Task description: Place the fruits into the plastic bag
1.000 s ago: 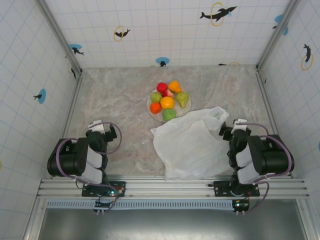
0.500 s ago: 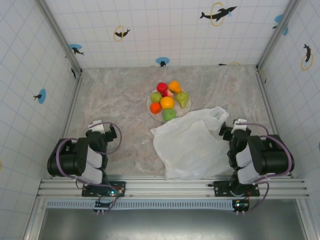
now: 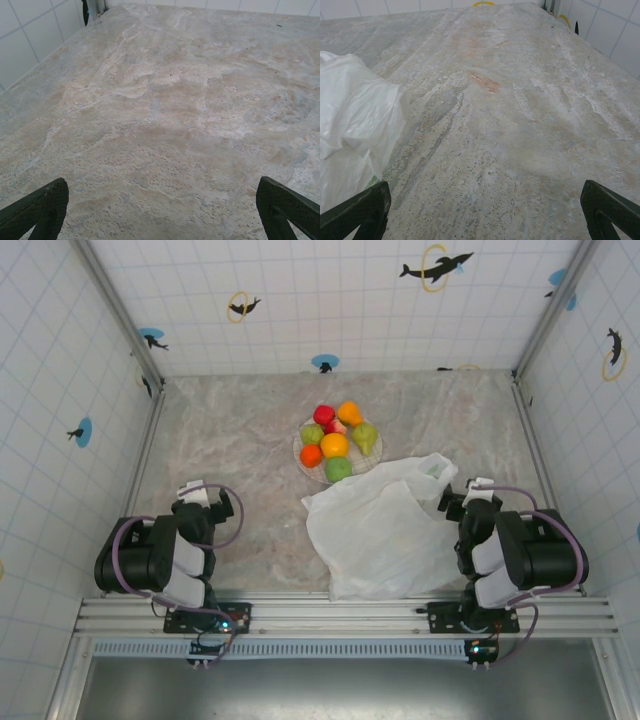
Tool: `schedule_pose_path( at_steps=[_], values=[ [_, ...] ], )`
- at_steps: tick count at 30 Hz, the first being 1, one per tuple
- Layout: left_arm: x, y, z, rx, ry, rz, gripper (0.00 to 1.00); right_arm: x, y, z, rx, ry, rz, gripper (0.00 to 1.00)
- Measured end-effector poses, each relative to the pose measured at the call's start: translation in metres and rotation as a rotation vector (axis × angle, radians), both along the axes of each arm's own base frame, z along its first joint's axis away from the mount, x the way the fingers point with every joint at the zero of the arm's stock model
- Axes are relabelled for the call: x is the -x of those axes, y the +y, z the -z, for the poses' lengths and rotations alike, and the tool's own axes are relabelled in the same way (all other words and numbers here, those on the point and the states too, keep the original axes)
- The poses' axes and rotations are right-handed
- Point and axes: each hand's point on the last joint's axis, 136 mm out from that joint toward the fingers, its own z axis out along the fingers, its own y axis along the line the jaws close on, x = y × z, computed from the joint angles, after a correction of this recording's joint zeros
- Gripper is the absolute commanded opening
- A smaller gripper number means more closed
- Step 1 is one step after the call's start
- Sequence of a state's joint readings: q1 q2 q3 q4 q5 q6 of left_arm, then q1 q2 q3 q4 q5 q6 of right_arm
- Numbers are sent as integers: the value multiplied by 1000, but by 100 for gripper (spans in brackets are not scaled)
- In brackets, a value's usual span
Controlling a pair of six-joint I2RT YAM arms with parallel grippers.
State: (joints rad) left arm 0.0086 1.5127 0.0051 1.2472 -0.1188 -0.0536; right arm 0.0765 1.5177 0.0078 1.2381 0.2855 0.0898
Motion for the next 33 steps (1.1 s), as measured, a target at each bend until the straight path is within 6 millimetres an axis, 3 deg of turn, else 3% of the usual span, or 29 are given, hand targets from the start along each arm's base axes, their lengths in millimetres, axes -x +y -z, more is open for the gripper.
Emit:
schedule_pose_path(
  at_steps=[8, 14, 17, 19, 22, 29, 33],
  values=[
    [0, 2, -4, 5, -9, -16, 98, 1, -3, -6, 6, -10, 20, 100],
    [-10, 34, -41, 110, -78, -251, 98, 4, -36, -50, -65, -122, 219, 99],
    [-16, 37, -49, 214, -80, -301, 96, 3, -49, -69, -129, -165, 305, 96],
    [-23, 28, -51, 301, -71, -278, 95, 3, -47, -79, -167, -187, 311, 95],
    [-36, -4, -52, 414, -28, -169, 95, -2, -23, -86, -181, -188, 233, 97],
    [-91, -116, -61, 488, 161, 177, 88, -53, 86, -103, -151, -52, -152, 97],
    [-97, -156, -57, 492, 252, 278, 88, -71, 136, -102, -148, 46, -296, 95]
  ],
)
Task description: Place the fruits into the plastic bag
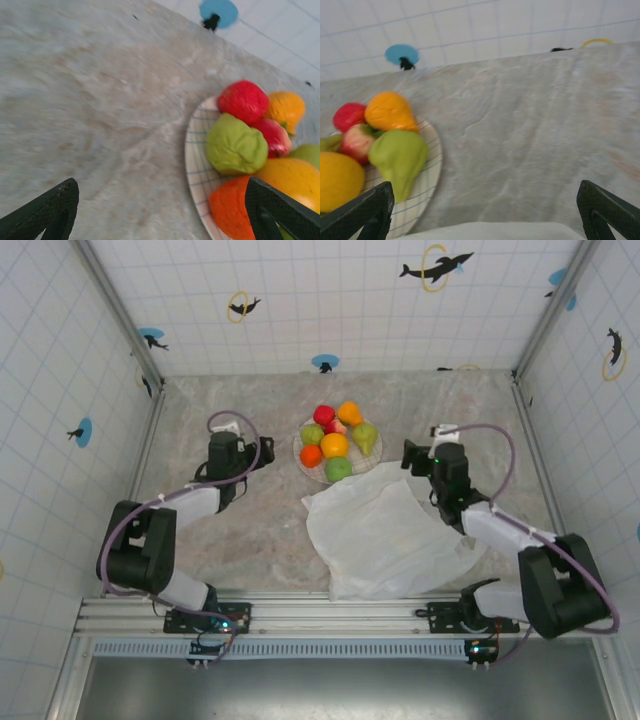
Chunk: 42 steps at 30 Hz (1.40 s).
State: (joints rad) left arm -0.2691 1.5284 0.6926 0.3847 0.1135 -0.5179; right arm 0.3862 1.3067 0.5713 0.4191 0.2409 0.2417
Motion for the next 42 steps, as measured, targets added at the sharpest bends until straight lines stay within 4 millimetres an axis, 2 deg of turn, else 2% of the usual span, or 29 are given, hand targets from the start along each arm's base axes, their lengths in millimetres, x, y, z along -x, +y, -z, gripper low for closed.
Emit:
schedule_pose_path(
  at_steps=[3, 6, 9, 14, 17, 19, 23, 25, 26, 28, 31, 33, 35, 38, 40, 42],
  values=[
    [10, -26, 5, -1, 52, 89, 88, 1, 24, 14, 42, 103, -57, 93],
    [29, -47, 14, 12, 115, 175, 89, 12, 24, 32, 59, 197, -78, 92],
    [58, -62, 25, 43, 187, 253, 94, 27, 27, 51, 38, 296, -117, 91],
    [123, -88, 39, 95, 292, 396, 97, 58, 35, 84, -16, 449, -178, 91],
    [142, -93, 40, 125, 320, 429, 97, 75, 31, 102, -12, 518, -185, 88],
    [147, -94, 38, 140, 323, 435, 97, 83, 29, 110, -9, 550, -191, 76],
    [148, -97, 34, 149, 313, 446, 97, 90, 38, 115, -42, 586, -267, 36],
    [148, -97, 34, 149, 315, 445, 97, 97, 39, 121, -29, 621, -299, 19],
    [148, -97, 34, 149, 315, 444, 97, 99, 36, 123, -16, 637, -299, 11],
    [146, -95, 35, 142, 311, 434, 97, 96, 22, 122, 4, 657, -266, 0],
    [143, -91, 33, 127, 298, 408, 97, 77, -25, 97, 24, 612, -110, 0],
    [139, -88, 29, 115, 280, 386, 97, 60, -61, 60, 52, 514, 22, 0],
    [132, -86, 21, 103, 253, 362, 97, 46, -90, 8, 105, 377, 136, 0],
    [121, -83, 11, 86, 215, 325, 97, 29, -109, -74, 201, 188, 245, 0],
    [115, -81, 5, 76, 196, 302, 97, 20, -109, -120, 282, 86, 294, 0],
    [110, -79, 2, 67, 182, 283, 97, 15, -98, -152, 383, 15, 321, 0]
  ],
)
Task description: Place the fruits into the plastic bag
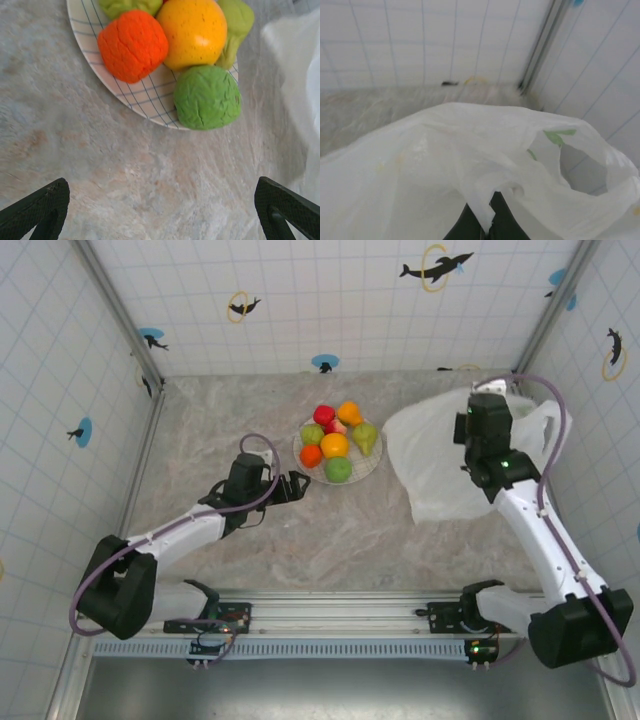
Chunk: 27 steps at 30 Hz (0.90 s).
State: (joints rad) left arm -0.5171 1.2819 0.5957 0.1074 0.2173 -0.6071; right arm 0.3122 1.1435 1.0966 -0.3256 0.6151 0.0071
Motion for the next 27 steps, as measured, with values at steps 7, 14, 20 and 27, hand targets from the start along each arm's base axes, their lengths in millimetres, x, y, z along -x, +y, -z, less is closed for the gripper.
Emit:
schedule_pose_path(
  at_steps=[7, 14, 20, 27],
  values=[
    [-7, 10, 2, -42, -17, -58, 97, 5, 62, 10, 439, 45, -29, 0],
    [-13, 19, 3, -72, -29, -112, 97, 33, 129, 92, 770, 194, -212, 0],
    [-17, 28, 1, -90, -42, -168, 97, 59, 189, 125, 729, 222, -456, 0],
    [-20, 36, -17, -84, -95, -210, 97, 50, 173, 111, 473, 226, -478, 0]
  ],
)
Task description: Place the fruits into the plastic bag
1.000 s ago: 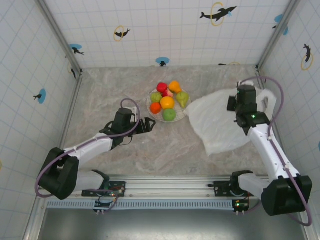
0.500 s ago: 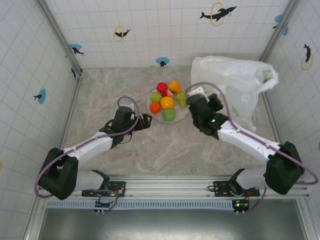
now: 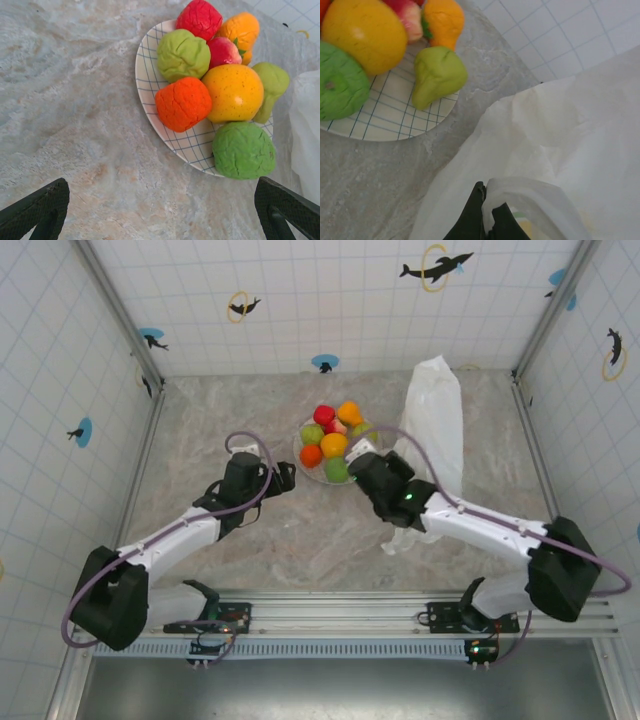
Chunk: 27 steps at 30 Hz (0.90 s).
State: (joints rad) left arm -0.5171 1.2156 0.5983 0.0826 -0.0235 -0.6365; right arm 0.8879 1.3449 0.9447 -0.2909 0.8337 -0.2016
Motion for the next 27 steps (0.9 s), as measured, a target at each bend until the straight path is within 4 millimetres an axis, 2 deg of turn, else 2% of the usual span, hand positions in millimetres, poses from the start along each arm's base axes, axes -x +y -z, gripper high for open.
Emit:
schedule_pose_path(
  at_steps=[3, 5, 8, 9, 10, 13, 17, 19, 23, 27],
  values=[
    [0, 1, 0, -2, -1, -3, 97, -22, -40, -38, -225, -42, 135, 0],
    [0, 0, 0, 0, -1, -1, 97, -36, -81, -66, -447, -99, 248, 0],
    [2, -4, 0, 12, 4, 22, 97, -40, -138, -94, -779, -231, 387, 0],
    [2, -6, -1, 20, 5, 34, 97, -37, -146, -96, -864, -261, 409, 0],
    [3, -9, -2, 30, 5, 48, 97, -34, -149, -93, -950, -277, 422, 0],
    [5, -21, -9, 72, -8, 98, 96, -34, -139, -73, -1160, -263, 434, 0],
    [16, -47, -21, 122, -36, 200, 97, -33, -132, -20, -1330, -183, 535, 0],
    [24, -64, -28, 136, -53, 263, 96, -31, -133, -1, -1389, -162, 590, 0],
    [46, -111, -43, 123, -103, 435, 97, -29, -134, 14, -1502, -159, 654, 0],
    [75, -164, -48, 74, -150, 615, 97, -31, -133, 16, -1578, -161, 683, 0]
  ],
)
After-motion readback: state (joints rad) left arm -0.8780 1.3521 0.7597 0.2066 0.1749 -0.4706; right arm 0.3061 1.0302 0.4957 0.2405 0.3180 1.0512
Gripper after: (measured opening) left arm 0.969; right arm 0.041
